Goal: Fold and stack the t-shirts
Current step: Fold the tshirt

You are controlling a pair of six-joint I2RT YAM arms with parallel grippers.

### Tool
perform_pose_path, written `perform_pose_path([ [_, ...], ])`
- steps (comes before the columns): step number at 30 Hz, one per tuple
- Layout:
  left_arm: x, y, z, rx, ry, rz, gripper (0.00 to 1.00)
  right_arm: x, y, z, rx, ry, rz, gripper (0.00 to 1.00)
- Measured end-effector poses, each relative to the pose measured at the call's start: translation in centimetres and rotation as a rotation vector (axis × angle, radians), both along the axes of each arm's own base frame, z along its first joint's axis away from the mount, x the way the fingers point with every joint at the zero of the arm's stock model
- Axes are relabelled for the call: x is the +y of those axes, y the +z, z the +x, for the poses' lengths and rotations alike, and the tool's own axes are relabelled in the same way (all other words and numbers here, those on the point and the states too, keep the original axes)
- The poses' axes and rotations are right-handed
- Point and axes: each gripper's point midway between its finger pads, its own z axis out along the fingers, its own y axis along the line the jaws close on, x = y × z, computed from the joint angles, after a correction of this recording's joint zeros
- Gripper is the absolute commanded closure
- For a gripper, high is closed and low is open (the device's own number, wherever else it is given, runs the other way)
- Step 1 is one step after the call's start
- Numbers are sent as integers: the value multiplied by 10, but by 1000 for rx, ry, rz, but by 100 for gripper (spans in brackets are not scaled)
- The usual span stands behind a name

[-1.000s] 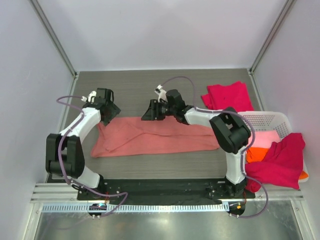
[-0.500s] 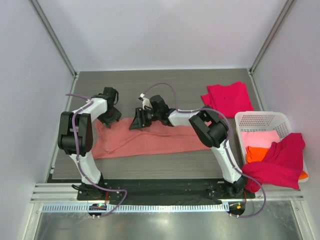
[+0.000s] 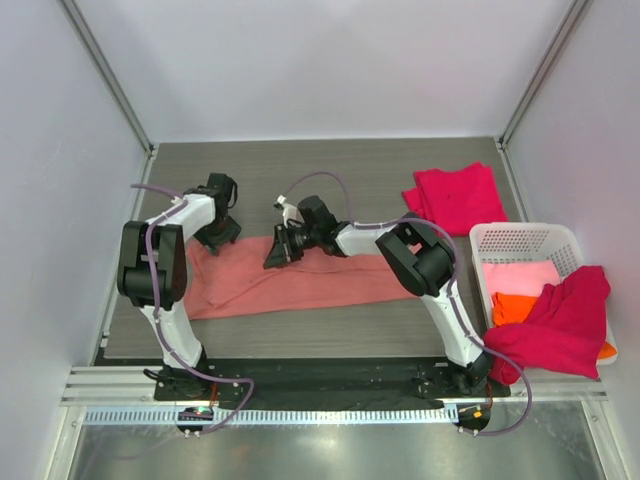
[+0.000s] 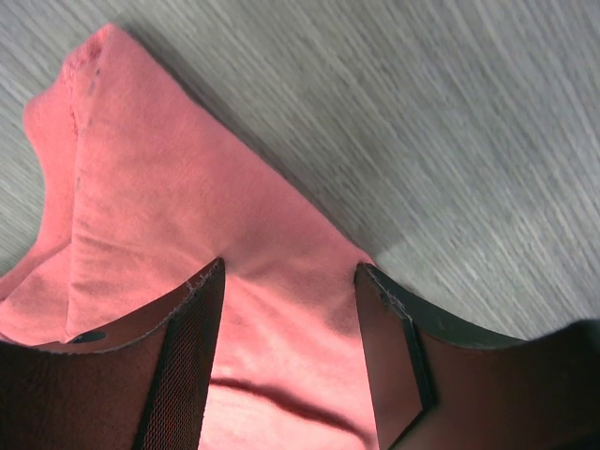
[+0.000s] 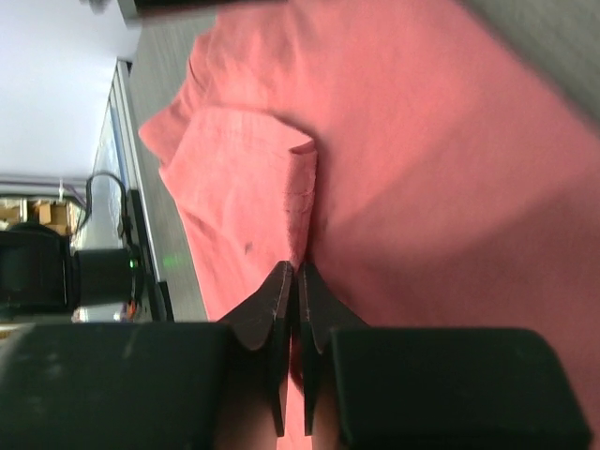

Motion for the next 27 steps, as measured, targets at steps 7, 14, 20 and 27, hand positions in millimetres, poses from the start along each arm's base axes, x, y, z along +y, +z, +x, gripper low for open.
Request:
perform_pose_path([
  [7,2,-3,4,5,0,12,42,-39,-17,-51,80,54,-36,67],
  [14,2,-3,5,3,0,16,42,-67,-3,-84,83,60,-39,35],
  [20,2,-2,5,3,-4,15,42,-48,24,-61,-23,18,-8,34],
  [27,2,-3,6,1,-4,11,41,2,62,-30,-251,0,12,37],
])
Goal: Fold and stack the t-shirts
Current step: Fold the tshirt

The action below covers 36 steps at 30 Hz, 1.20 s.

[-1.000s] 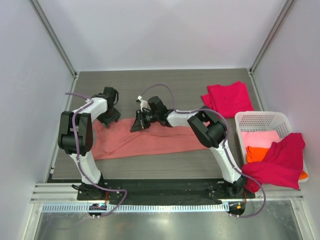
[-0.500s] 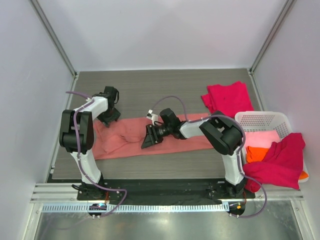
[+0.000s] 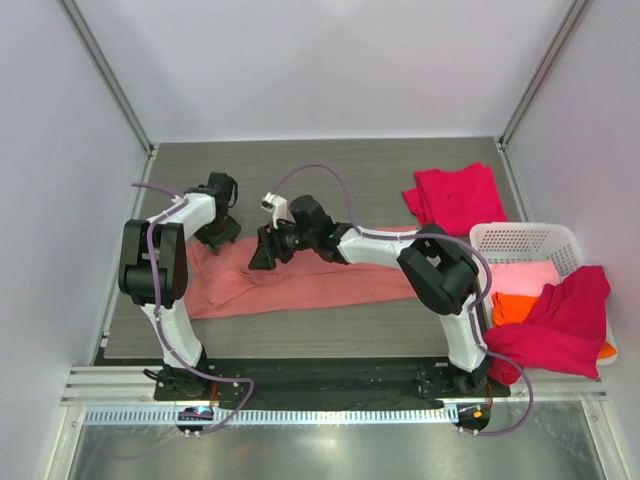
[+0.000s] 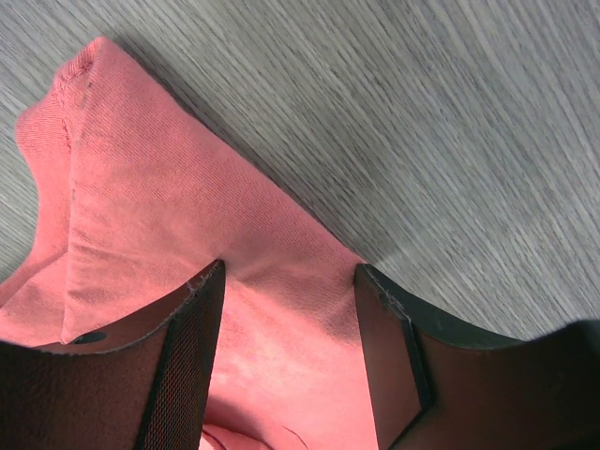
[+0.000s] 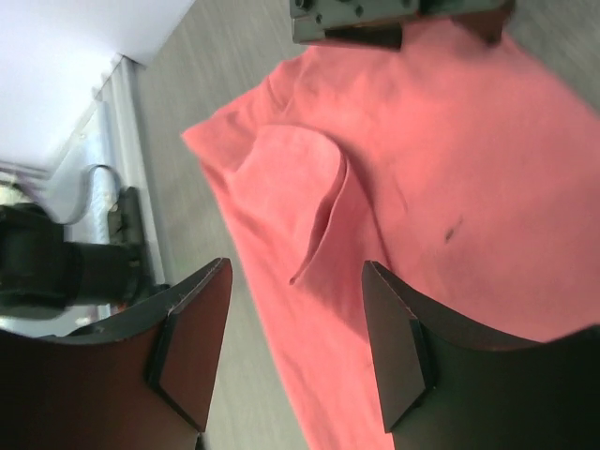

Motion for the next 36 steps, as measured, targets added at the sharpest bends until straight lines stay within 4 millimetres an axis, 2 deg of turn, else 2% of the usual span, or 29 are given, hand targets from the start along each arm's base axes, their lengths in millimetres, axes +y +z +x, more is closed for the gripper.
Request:
perform_pose_path([
  [5,0,0,0,-3,-1,-1,41,25,-8,-3,-143,5,-90,37],
  [10,-1,0,0,-7,-4,-6,41,34,-31,-6,-220,13,-197,37],
  [12,-1,0,0,-9,-6,-6,41,34,-41,-4,-240,11,-238,42],
  [13,-1,0,0,-9,-8,-6,41,32,-48,-4,-249,7,-265,45],
  [15,-1,0,0,-9,-11,-5,41,30,-57,-4,-265,6,-305,61],
  [16,-1,0,0,-8,-14,-4,41,28,-61,-3,-271,1,-326,70],
  [17,-1,0,0,-8,-15,-4,42,26,-65,-2,-278,-4,-343,88],
  [18,-1,0,0,-8,-16,-4,42,24,-67,-1,-286,-6,-357,95],
  [19,-1,0,0,-8,-17,-3,42,23,-69,-1,-285,-8,-365,99],
  [23,0,0,0,-8,-18,-3,42,20,-70,-7,-278,4,-360,99],
  [28,0,0,0,-8,-18,-2,42,-4,-69,-45,-213,101,-343,97],
  [30,0,0,0,-8,-19,0,42,-16,-66,-59,-193,130,-338,81],
  [32,0,0,1,-10,-19,2,42,-31,-62,-73,-175,151,-334,56],
  [36,1,0,2,-13,-19,5,43,-58,-63,-102,-120,203,-337,49],
])
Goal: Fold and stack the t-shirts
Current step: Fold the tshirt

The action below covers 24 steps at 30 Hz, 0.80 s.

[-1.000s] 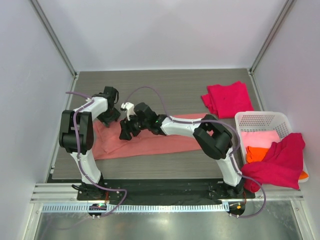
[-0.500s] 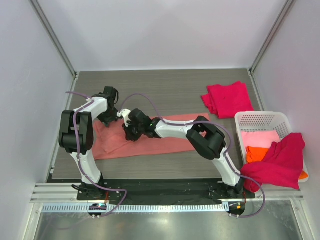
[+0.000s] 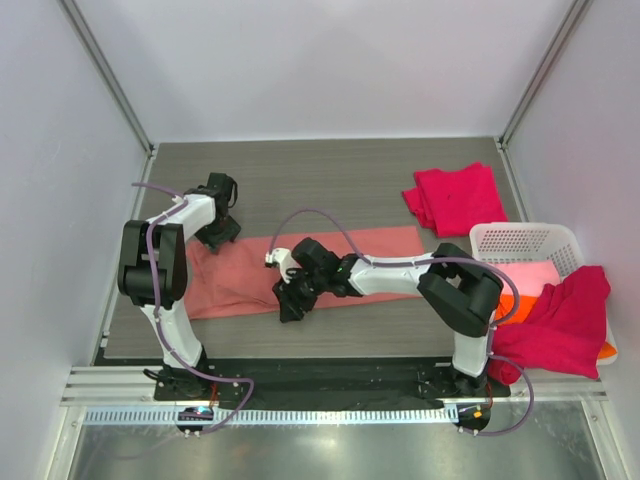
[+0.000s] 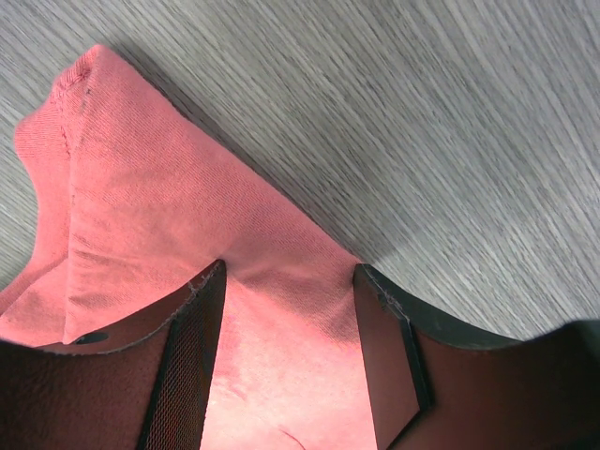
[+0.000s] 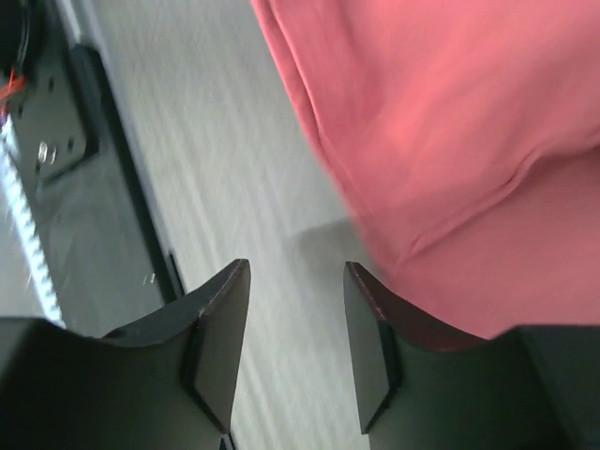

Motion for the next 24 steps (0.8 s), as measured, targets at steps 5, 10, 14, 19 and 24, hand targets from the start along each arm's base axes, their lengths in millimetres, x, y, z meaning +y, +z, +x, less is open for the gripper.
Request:
perform_pose_path([
  [5,0,0,0,0,0,0,43,-18,-3,-21,59,19,-7,41],
  [10,0,-1,0,-1,0,0,43,3,24,-9,78,-32,96,39],
  [14,0,-1,0,-8,-1,0,43,37,59,22,78,-102,246,40],
  [19,1,3,-3,-20,-4,12,41,38,62,56,89,-247,299,47],
  [24,1,28,-7,-87,-15,57,35,-24,31,87,40,-507,123,58],
])
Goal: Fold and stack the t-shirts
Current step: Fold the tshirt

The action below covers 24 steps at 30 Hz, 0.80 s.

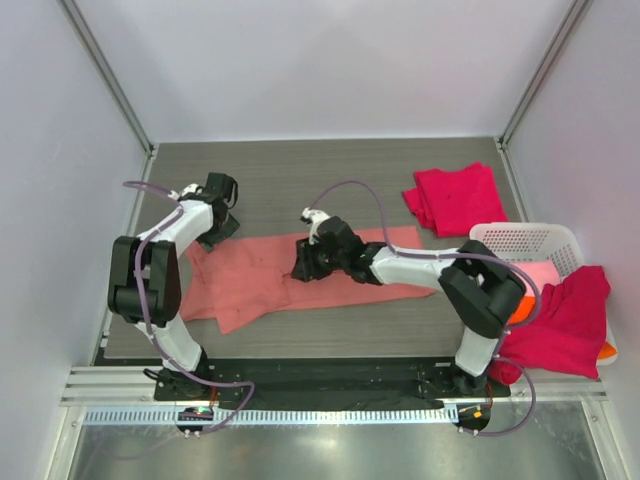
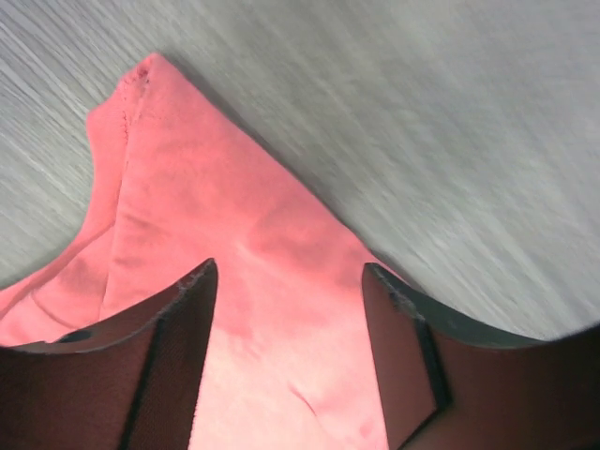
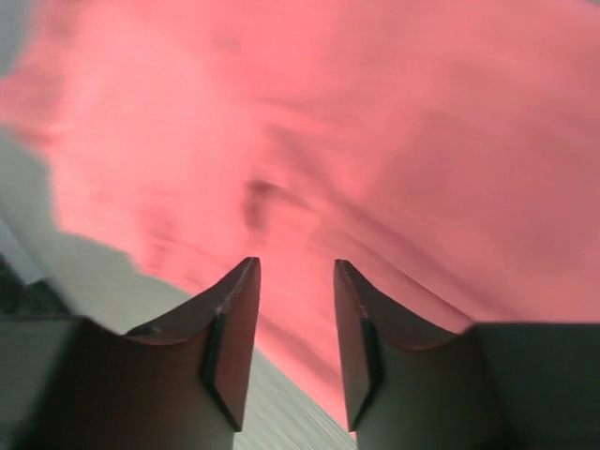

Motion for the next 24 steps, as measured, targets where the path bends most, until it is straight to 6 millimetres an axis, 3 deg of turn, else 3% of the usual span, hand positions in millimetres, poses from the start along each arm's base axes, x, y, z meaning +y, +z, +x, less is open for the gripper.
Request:
perform_pose_path([
  [6,-14,46,-3,-154,-29,-3,30,-119,4,27,-77,-400,-238,80],
  [8,-19,51,-13,-180,-32,-18,31,-159,2,31,-77,-522,-280,99],
  [11,-27,48,-32,-192,-43,-50,33,-226,-16,35,-39,-712,-361,99],
  [14,-39,37,-53,-180,-60,-76,34,-276,-39,30,22,-848,-451,99],
  [17,-46,24,-70,-147,-69,-98,34,-295,-50,22,63,-900,-507,99],
  [20,-44,12,-77,-114,-55,-94,35,-295,-58,20,91,-902,-532,99],
  [24,-46,-14,-75,-29,-53,-75,37,-286,-58,33,105,-896,-541,99],
])
